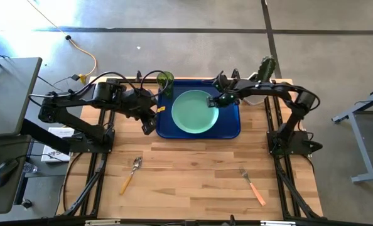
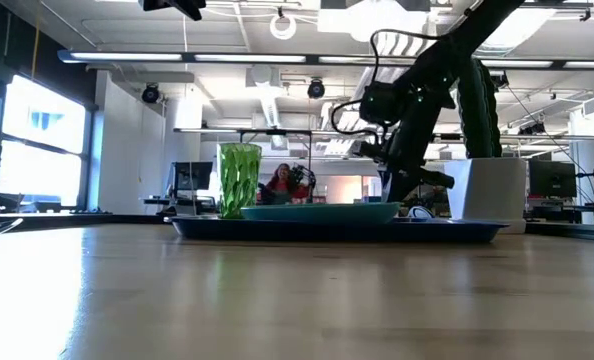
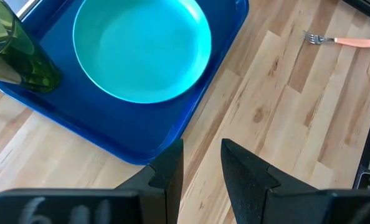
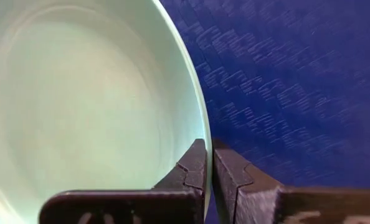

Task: Pick and place plate/cup/fork/spoon on tray
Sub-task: Put the green plate on the blue serving tray, then put the yellow spoon on the blue serving tray

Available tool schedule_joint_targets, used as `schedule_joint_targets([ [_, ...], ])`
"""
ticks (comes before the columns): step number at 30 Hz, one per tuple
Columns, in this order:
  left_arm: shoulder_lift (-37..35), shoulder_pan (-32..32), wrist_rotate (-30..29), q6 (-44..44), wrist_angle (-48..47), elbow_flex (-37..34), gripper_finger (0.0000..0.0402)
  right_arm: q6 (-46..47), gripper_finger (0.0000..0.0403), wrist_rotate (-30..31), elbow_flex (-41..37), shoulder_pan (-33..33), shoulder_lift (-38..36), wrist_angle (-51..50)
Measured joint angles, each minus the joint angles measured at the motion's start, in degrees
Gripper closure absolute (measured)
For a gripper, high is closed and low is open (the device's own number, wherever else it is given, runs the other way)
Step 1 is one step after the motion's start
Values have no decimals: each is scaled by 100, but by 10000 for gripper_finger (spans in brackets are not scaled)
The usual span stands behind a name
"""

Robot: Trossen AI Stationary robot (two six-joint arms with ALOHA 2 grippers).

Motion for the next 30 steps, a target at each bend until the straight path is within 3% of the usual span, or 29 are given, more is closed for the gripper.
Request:
schedule_joint_targets([
  [17, 0, 0, 8, 2, -2, 0, 302, -44, 399, 66, 0, -4, 134, 33],
  [30, 0, 0, 6, 0, -2, 0, 302, -46, 324, 84, 0, -4, 134, 21],
])
